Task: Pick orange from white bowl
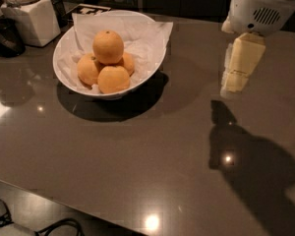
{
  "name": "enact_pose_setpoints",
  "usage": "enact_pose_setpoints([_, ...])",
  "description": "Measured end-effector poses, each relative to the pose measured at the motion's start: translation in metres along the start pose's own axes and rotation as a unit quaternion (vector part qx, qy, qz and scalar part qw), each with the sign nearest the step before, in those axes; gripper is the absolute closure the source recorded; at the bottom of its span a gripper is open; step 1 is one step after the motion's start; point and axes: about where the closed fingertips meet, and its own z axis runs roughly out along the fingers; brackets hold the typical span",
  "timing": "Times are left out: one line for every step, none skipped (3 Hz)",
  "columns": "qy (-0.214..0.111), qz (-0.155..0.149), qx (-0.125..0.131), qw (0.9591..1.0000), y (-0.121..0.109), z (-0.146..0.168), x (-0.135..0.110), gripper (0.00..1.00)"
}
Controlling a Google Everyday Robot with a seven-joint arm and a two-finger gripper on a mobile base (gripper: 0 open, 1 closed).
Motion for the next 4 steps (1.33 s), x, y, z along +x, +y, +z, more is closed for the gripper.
enact_pose_setpoints([-0.011,-0.005,0.012,0.9999,-0.007,0.000,-0.010,0.00])
enact_pose_setpoints([-0.016,-0.010,0.028,0.9994,-0.017,-0.002,-0.026,0.00])
enact_pose_setpoints([-0.014,-0.040,0.046,0.9981,-0.032,-0.010,-0.065,0.00])
enact_pose_setpoints([0.016,-0.069,0.055,0.9959,-0.059,0.006,-0.108,0.00])
